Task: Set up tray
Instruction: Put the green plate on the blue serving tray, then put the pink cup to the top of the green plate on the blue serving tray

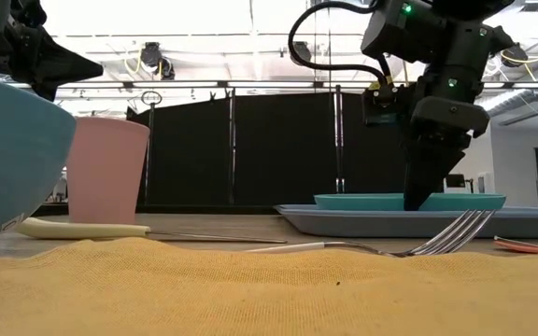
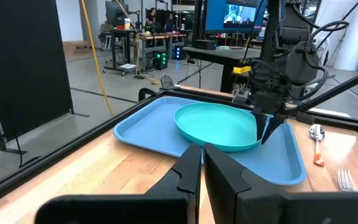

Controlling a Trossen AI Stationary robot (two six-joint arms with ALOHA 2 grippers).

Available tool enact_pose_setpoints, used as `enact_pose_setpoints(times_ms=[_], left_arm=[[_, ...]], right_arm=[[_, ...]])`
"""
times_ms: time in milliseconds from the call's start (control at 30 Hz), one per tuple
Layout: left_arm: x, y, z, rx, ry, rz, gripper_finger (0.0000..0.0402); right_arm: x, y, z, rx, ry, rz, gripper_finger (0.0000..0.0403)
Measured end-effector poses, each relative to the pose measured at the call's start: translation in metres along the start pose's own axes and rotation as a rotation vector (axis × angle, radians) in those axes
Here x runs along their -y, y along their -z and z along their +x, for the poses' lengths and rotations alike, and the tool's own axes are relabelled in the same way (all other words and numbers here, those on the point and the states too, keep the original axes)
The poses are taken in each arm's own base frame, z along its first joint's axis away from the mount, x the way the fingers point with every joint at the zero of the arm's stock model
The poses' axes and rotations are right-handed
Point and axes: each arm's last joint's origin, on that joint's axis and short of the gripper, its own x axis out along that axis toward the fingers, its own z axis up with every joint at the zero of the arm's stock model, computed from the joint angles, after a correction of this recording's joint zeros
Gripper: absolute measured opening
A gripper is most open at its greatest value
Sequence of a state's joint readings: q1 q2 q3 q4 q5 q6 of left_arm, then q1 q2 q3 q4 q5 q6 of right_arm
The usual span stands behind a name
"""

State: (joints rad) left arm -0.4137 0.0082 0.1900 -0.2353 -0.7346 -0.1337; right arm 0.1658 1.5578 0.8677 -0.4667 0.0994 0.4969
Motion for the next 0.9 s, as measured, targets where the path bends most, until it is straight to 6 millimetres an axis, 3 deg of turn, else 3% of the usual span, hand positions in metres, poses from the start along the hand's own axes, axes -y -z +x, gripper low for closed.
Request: enact_pose_setpoints(times_ms=[367, 900], left_arm=[[0.0000, 0.0000, 0.0000, 0.000, 0.000, -0.001, 0.0024], [0.0000, 0.0000, 0.0000, 0.000, 0.000, -0.003, 0.0024]], right_arm=[[-0.0034, -0.0008, -0.0002, 0.006, -0.039, 0.000, 0.0029], [-0.0037, -0.0016, 0.0001, 0.018, -0.040, -0.006, 0.0098]])
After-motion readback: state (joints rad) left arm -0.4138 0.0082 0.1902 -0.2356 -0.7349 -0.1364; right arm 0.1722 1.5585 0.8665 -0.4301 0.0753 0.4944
